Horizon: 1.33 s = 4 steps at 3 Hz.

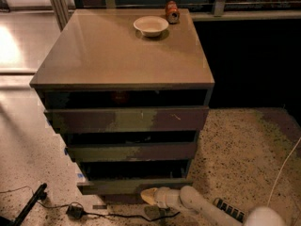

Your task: Close bottom drawer

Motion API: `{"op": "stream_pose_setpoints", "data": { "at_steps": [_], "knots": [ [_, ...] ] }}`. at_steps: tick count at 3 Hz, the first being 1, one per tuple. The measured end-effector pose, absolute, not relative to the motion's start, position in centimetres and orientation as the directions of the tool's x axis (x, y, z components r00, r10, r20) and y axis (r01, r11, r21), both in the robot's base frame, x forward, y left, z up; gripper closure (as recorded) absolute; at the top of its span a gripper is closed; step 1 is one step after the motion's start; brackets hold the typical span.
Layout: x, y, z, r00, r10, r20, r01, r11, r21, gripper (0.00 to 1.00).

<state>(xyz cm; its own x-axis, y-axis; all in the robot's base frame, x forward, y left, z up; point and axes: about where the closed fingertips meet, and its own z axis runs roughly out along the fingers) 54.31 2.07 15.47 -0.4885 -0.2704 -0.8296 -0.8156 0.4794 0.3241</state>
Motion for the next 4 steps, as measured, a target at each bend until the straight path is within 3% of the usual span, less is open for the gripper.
{"op": "stream_pose_setpoints", "data": {
  "at_steps": [2, 4],
  "knots": [
    [56.3, 3.2, 16.3, -0.426, -0.255, -0.868, -0.822, 0.51, 0.253, 1.0],
    [58.1, 2.4, 18.8, -0.297, -0.281, -0.912, -0.797, 0.599, 0.075, 1.0]
  ]
}}
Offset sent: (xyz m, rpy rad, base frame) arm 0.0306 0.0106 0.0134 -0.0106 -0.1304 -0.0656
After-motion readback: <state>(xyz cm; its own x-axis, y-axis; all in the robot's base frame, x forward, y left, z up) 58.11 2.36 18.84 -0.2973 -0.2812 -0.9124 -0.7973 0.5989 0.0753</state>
